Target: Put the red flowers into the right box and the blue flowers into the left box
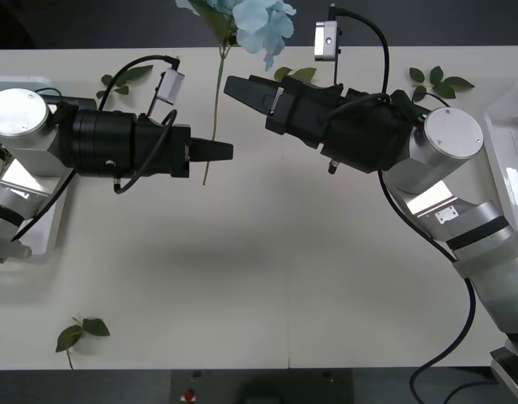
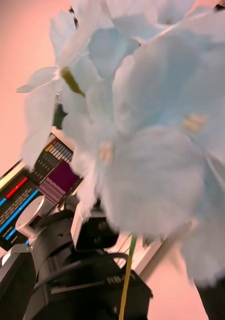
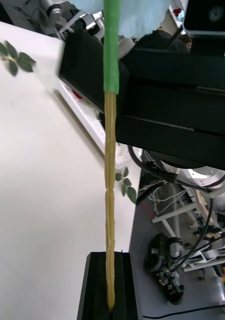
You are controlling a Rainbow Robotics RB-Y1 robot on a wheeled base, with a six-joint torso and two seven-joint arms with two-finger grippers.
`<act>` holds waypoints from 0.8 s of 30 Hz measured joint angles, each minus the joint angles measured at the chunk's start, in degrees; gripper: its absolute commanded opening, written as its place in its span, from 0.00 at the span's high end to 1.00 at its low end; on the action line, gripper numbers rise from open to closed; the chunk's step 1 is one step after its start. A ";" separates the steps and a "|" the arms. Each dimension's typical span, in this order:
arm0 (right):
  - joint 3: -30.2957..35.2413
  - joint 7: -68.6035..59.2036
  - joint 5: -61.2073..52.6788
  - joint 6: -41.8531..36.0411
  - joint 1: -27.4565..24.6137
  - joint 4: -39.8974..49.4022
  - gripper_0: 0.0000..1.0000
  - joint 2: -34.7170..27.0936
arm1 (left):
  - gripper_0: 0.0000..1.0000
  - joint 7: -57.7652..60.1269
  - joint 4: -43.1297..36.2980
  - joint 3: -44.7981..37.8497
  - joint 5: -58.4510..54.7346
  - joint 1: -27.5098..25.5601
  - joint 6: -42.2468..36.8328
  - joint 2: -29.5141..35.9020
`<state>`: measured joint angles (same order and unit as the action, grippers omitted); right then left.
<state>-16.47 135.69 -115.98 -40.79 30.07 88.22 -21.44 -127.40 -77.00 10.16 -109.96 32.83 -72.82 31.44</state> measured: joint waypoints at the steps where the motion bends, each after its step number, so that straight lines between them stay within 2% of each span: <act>1: 0.00 0.14 -0.02 -0.01 0.00 0.00 0.07 -0.08 | 1.00 0.00 0.00 -0.62 0.10 0.00 -0.28 0.73; 8: -0.01 1.24 -2.69 -3.58 0.05 -0.01 0.07 -4.07 | 1.00 0.01 -3.67 -8.18 8.27 -1.66 -2.49 4.93; 13: -0.01 2.00 -4.64 -6.86 0.06 -0.01 0.06 -8.94 | 1.00 1.84 -7.59 -16.15 14.98 -4.14 -7.33 6.42; 20: -0.14 4.45 -7.41 -12.16 0.08 -0.02 0.06 -15.38 | 1.00 11.38 -13.11 -27.03 29.31 -6.17 -15.19 6.61; 24: -3.33 5.89 -13.95 -12.49 0.17 -0.02 0.06 -19.91 | 1.00 14.14 -17.58 -32.05 37.90 -7.38 -19.21 6.61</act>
<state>-19.80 141.58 -129.92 -53.28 30.23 88.21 -41.35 -113.26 -94.58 -21.90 -72.07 25.45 -92.02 38.05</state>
